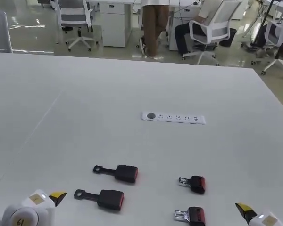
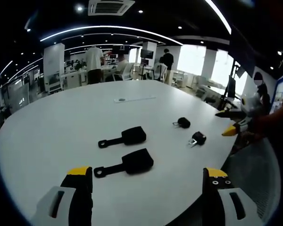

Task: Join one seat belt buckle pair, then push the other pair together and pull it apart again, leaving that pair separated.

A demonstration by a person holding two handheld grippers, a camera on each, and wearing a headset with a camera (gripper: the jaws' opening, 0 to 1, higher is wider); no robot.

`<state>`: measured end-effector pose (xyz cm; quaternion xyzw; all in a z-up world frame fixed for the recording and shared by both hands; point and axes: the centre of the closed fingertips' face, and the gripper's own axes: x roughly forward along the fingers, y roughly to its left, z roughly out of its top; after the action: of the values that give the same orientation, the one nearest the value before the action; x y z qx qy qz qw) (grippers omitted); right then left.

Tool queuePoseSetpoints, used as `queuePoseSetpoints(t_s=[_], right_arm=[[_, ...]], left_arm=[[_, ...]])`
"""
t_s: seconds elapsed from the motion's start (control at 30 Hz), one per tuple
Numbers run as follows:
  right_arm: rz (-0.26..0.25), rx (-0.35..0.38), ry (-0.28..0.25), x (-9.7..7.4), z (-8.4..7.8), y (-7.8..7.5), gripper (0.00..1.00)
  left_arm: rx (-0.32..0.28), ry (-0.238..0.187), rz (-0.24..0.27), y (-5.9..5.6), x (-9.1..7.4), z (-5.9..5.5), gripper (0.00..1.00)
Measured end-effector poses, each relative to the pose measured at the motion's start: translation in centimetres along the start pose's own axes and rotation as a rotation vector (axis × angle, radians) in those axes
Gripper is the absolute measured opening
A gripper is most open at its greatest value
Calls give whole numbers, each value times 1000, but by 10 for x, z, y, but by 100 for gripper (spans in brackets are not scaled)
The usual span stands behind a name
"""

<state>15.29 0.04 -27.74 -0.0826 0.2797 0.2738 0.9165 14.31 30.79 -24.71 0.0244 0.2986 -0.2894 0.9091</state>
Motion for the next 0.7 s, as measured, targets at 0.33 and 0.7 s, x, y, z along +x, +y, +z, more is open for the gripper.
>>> queuePoseSetpoints(t_s=[0.33, 0.7], right_arm=[[8, -3, 5, 10, 3, -2, 93], [22, -8, 7, 17, 9, 2, 93]], left_arm=[[6, 0, 1, 6, 2, 5, 99], [6, 5, -8, 11, 9, 5, 99]])
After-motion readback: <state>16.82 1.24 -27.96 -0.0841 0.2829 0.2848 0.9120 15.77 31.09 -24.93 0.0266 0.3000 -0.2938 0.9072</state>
